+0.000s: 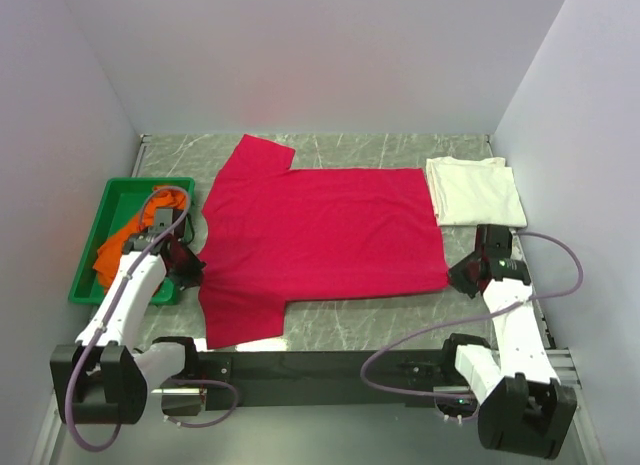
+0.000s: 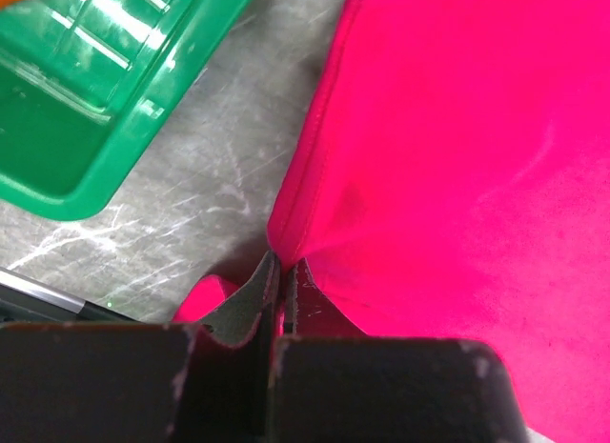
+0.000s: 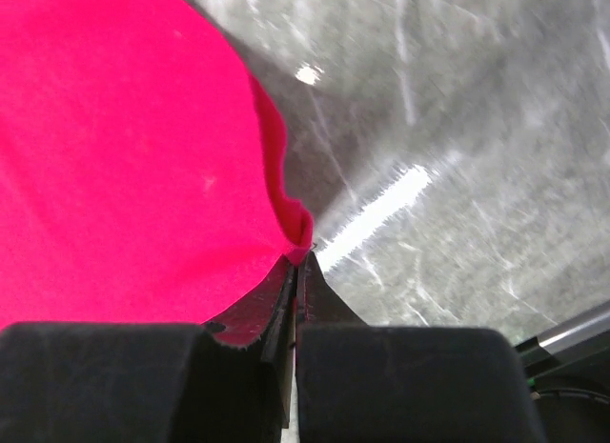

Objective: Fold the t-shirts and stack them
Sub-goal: Flatten the tshirt out, then fold the tshirt

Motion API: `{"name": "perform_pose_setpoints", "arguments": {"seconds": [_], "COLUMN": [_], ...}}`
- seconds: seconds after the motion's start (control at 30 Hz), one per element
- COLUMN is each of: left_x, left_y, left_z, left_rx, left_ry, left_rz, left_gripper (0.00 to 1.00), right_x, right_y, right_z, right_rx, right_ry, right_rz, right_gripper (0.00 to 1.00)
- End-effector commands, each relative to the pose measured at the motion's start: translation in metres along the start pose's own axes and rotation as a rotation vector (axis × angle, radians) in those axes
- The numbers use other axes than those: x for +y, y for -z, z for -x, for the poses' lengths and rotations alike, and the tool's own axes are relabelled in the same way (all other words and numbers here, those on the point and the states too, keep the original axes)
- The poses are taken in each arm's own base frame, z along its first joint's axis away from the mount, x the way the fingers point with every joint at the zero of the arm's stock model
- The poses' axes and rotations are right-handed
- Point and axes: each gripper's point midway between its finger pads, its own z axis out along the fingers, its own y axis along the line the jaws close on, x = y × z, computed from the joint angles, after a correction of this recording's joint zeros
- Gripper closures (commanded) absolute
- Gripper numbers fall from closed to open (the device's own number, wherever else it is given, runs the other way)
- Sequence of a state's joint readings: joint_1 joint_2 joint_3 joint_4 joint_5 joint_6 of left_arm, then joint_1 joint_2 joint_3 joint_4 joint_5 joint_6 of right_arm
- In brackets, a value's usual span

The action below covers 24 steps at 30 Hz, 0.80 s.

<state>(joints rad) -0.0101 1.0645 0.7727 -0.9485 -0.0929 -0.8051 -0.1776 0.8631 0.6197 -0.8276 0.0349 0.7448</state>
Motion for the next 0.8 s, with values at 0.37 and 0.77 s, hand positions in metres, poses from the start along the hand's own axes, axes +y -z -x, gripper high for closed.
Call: {"name": "perform_pose_setpoints", "arguments": {"seconds": [0.37,0.77], "left_x": [-0.041,-0.062], "left_y": [-0.004,-0.024], "left_z": [0.048,0.067], "left_rx": [-0.005,0.031], "left_ry": [-0.06,-0.087], "left_rz": [-0.044,-0.031], "left_gripper": [0.99,0.99], "right_x": [0.061,0.094], "right_y": [-0.018,-0.035], "right_z": [0.056,0.075], "right_rx": [0.011,0.049], "right_ry": [0.093,0.118], "right_rz": [0.054,0.075], "right_gripper": [1.0,1.0]}}
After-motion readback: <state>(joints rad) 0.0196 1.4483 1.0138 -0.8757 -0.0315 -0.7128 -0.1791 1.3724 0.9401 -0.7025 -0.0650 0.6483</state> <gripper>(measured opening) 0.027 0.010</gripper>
